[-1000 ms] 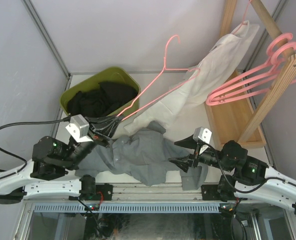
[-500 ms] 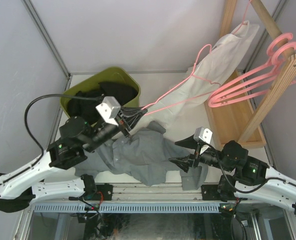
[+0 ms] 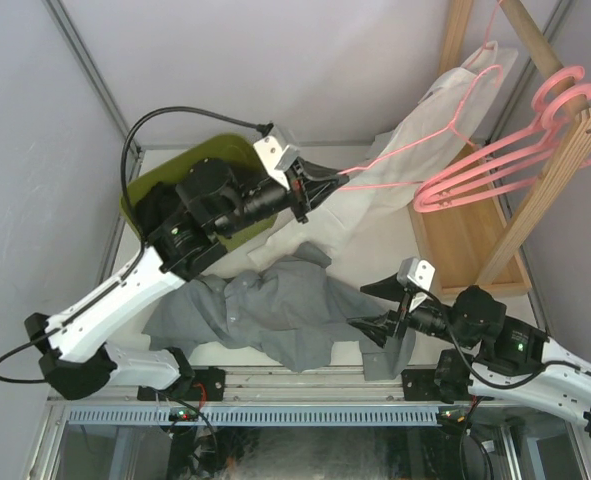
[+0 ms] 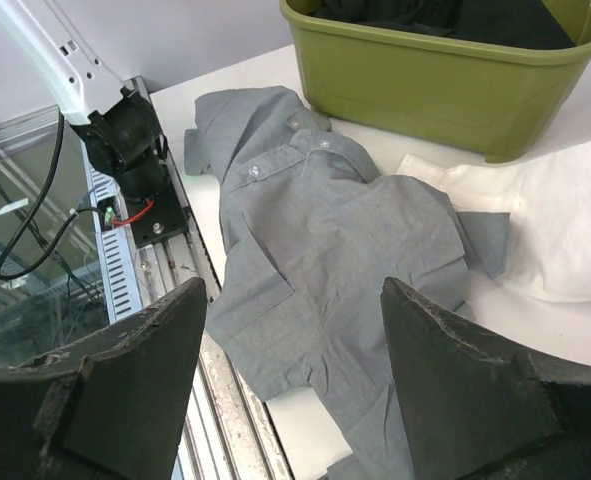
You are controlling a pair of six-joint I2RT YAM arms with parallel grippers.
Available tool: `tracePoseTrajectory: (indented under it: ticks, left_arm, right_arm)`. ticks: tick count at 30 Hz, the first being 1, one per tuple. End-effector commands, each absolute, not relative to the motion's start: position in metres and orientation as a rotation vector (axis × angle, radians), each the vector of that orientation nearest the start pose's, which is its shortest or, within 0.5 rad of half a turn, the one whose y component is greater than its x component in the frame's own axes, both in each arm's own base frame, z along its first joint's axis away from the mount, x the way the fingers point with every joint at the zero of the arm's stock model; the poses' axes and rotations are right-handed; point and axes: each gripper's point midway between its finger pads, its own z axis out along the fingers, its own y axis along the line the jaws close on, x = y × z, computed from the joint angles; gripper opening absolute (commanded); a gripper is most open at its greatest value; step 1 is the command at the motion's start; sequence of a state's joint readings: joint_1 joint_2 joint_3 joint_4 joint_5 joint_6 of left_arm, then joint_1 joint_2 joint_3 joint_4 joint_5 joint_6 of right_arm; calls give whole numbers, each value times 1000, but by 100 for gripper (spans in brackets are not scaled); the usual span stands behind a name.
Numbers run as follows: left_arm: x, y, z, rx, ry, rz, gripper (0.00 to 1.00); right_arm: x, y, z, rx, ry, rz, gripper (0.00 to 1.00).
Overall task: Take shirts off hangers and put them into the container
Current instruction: Place the hanger at the clothesline.
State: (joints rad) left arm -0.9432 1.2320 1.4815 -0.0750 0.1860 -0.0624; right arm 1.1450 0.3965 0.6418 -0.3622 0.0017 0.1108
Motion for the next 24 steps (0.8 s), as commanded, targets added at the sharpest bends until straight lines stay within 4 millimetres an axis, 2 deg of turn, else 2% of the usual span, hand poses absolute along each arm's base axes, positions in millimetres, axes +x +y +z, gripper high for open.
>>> tracePoseTrajectory:
  ticks: [1, 7, 12, 13, 18, 21, 24]
  left_arm:
    - [207, -362, 538, 799, 1071, -1055, 0]
    - [235, -396, 548, 802, 1056, -1076, 0]
    - [254, -414, 562, 773, 1035, -1099, 0]
    - [260, -421, 559, 777, 1045, -1103, 0]
    - [270, -445, 563, 810, 1041, -1150, 0]
    - [271, -457, 553, 859, 1071, -1181, 0]
    - [273, -461, 535, 884, 1126, -1186, 0]
  right_arm:
    - [99, 216, 268, -837, 1533, 921, 70]
    - [97, 210, 270, -823, 1524, 925, 70]
    - [96, 205, 270, -804, 1529, 924, 70]
    - [96, 204, 270, -800, 1529, 923, 70]
    - [97, 199, 271, -785, 1528, 916, 70]
    - [98, 197, 271, -775, 1526, 910, 70]
    - [99, 194, 270, -764, 1535, 898, 70]
